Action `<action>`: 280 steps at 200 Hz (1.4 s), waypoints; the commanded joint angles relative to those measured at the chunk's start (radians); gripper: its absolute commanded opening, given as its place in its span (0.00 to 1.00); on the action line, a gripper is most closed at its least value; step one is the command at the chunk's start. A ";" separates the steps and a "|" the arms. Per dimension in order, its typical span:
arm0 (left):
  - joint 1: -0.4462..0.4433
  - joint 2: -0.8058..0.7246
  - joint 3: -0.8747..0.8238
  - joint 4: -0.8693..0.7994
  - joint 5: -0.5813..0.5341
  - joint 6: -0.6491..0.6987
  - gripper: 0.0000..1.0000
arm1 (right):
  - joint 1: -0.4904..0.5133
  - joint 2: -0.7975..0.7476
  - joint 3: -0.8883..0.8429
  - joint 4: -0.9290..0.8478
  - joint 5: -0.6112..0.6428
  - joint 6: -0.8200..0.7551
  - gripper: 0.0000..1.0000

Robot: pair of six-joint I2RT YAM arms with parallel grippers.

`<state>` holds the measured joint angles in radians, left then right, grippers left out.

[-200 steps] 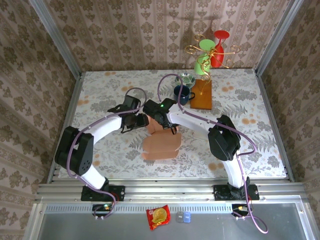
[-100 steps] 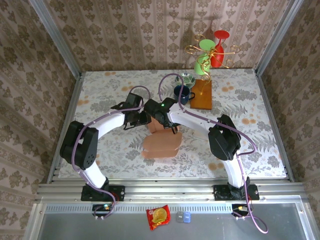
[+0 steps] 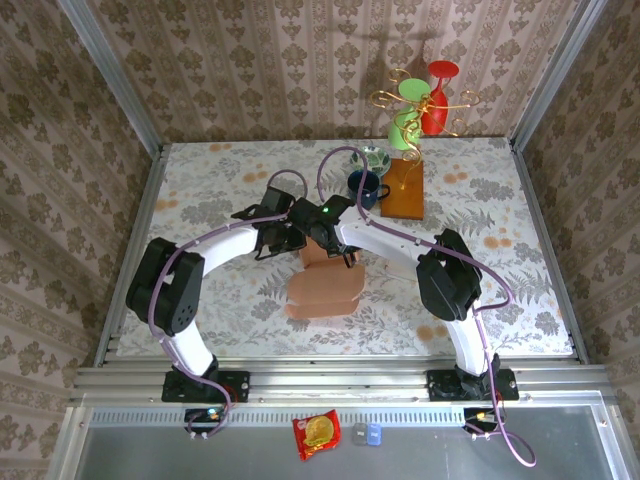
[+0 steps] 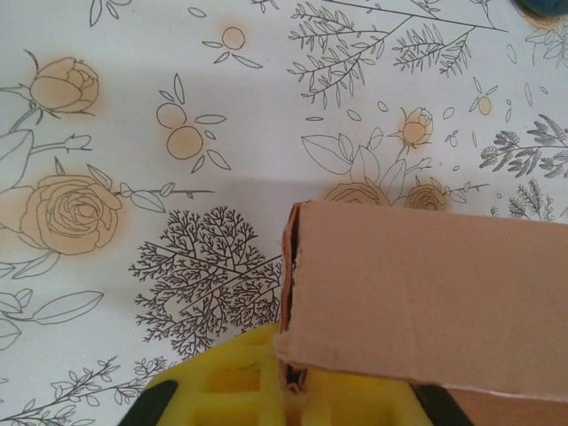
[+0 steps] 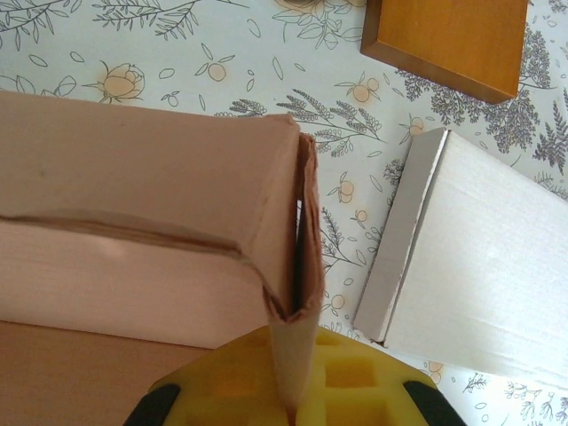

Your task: Fold the paper box

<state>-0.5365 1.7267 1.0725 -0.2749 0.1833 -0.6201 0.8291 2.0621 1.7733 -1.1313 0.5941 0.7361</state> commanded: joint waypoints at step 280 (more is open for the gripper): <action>-0.012 -0.144 0.043 -0.209 -0.082 -0.233 0.79 | -0.042 0.019 -0.049 0.005 -0.119 0.034 0.00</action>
<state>-0.5598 1.6291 1.1320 -0.4686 0.0669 -0.8387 0.7979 2.0621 1.7367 -1.0912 0.5007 0.7383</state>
